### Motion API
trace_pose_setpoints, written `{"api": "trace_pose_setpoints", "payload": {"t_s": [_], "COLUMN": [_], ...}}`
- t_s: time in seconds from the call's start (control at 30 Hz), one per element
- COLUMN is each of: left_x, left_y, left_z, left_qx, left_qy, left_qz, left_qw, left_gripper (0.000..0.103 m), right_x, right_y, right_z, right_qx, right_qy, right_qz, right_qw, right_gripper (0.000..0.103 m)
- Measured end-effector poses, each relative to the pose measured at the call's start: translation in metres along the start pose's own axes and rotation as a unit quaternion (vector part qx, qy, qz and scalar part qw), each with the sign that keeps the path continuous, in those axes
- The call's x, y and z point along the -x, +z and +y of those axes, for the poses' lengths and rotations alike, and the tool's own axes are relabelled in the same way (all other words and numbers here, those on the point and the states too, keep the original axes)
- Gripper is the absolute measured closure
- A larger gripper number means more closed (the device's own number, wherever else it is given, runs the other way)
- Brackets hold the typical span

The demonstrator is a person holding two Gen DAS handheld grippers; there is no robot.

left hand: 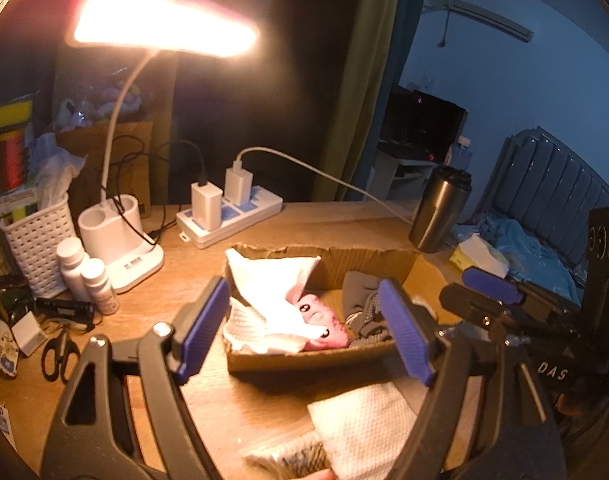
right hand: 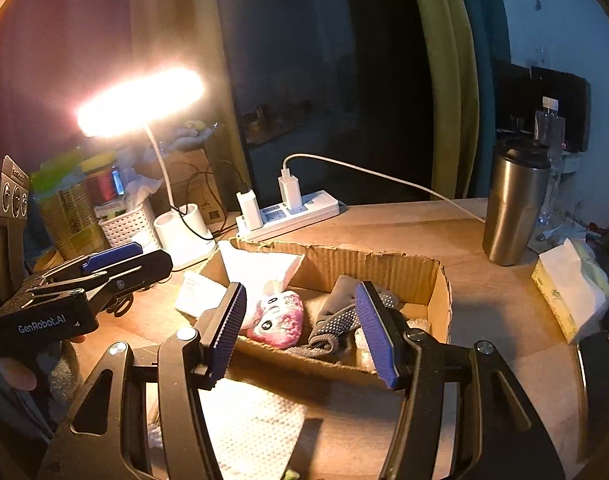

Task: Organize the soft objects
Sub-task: 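Withdraw both tools from the box toward the paper towel, then grasp the white paper towel with the right tool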

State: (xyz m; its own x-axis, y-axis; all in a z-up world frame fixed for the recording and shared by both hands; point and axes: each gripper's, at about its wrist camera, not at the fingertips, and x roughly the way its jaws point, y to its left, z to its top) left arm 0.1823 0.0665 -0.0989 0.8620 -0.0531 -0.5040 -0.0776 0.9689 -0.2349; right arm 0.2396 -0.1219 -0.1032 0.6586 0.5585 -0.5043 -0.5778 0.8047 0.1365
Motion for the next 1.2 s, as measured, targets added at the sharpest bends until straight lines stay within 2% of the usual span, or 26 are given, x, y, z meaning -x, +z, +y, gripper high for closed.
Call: {"api": "trace_pose_setpoints", "payload": {"t_s": [0.57,1.2], "left_x": [0.041,0.051], "left_y": [-0.022,-0.072], "left_z": [0.01,0.041], "left_qx": [0.01,0.041], "left_qy": [0.005,0.03], "left_qz": [-0.013,0.018], "left_qw": [0.9998,0.9985], "left_gripper": [0.024,0.024], "right_x": [0.027,-0.001], "right_y": [-0.021,-0.071], "right_z": [0.027,0.058], "right_qx": [0.015,0.036], "right_qy": [-0.002,0.019], "right_qz": [0.008,0.083], "right_qw": [1.0,0.996], "right_gripper": [0.043,0.043]}}
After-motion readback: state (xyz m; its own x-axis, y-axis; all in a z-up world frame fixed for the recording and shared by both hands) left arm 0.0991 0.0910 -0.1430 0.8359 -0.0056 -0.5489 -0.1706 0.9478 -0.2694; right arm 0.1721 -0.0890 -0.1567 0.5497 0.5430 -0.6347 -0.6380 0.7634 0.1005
